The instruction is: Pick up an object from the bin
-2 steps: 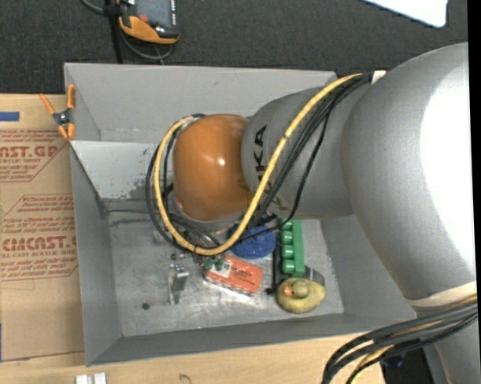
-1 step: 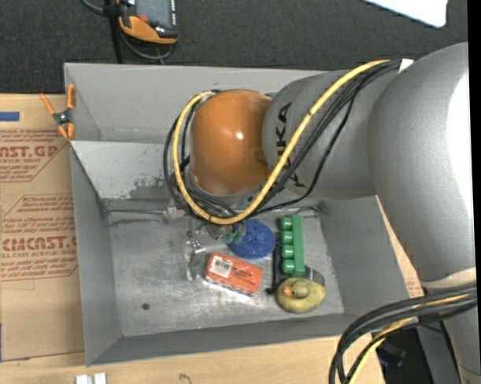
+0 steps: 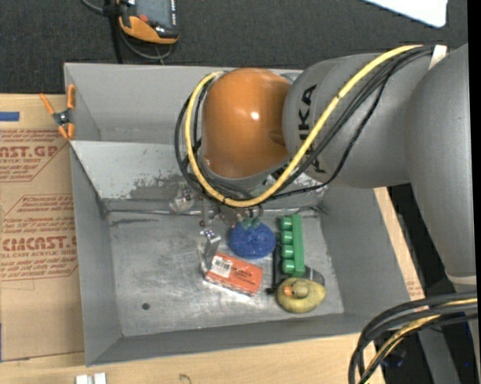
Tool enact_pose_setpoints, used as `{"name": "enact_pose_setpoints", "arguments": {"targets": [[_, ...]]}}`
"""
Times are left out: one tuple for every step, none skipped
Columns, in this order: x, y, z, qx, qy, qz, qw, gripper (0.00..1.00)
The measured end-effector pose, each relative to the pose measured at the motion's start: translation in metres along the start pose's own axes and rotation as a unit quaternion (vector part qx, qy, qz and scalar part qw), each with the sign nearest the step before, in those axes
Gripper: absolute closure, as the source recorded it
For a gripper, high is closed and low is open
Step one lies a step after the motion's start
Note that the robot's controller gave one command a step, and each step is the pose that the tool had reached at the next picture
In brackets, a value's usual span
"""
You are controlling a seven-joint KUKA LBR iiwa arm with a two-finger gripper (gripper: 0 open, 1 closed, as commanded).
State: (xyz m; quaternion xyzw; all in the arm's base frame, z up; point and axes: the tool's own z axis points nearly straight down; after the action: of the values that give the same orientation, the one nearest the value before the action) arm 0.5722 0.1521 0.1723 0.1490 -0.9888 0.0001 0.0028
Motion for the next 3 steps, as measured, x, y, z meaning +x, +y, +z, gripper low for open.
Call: {"name": "enact_pose_setpoints", "arguments": {"targets": [[0.034, -0.025, 0.091, -0.001, -0.0008, 0.009, 1.0, 1.0], [0.033, -0.025, 0.089, -0.001, -0.003, 0.009, 1.0, 1.0], [0.04, -0.024, 0.043, 0.0, 0.0007, 0.007, 1.0, 1.0]]}}
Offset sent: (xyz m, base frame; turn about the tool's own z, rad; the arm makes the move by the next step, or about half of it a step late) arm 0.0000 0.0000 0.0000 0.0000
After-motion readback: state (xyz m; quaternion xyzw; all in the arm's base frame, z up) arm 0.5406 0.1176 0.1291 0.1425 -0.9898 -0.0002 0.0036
